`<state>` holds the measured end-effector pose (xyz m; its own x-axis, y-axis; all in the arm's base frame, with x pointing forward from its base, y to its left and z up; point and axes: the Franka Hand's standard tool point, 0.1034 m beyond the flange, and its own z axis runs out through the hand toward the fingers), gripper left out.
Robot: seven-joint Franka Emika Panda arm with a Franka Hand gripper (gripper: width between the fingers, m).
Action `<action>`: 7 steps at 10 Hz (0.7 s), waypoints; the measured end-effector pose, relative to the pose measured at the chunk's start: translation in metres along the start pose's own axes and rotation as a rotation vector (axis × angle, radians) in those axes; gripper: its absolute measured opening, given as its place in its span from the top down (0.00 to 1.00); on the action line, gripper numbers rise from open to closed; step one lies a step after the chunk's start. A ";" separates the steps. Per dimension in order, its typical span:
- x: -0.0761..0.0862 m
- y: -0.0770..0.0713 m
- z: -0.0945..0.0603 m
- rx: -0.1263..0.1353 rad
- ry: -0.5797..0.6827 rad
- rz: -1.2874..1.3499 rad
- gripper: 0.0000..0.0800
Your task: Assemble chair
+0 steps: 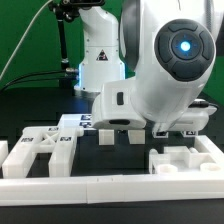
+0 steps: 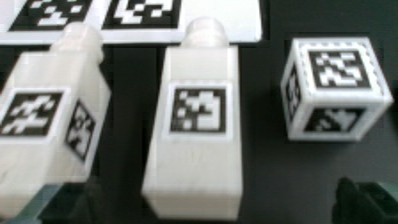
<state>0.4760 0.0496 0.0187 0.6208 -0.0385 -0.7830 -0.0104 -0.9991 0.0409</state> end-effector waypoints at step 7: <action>0.000 -0.003 0.013 -0.013 -0.003 -0.006 0.53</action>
Offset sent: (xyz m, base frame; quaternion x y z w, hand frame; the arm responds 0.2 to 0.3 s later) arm 0.0028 -0.0049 0.0033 -0.0423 0.0102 -0.0070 0.9990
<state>0.4658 0.0523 0.0100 0.6186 -0.0325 -0.7850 0.0033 -0.9990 0.0439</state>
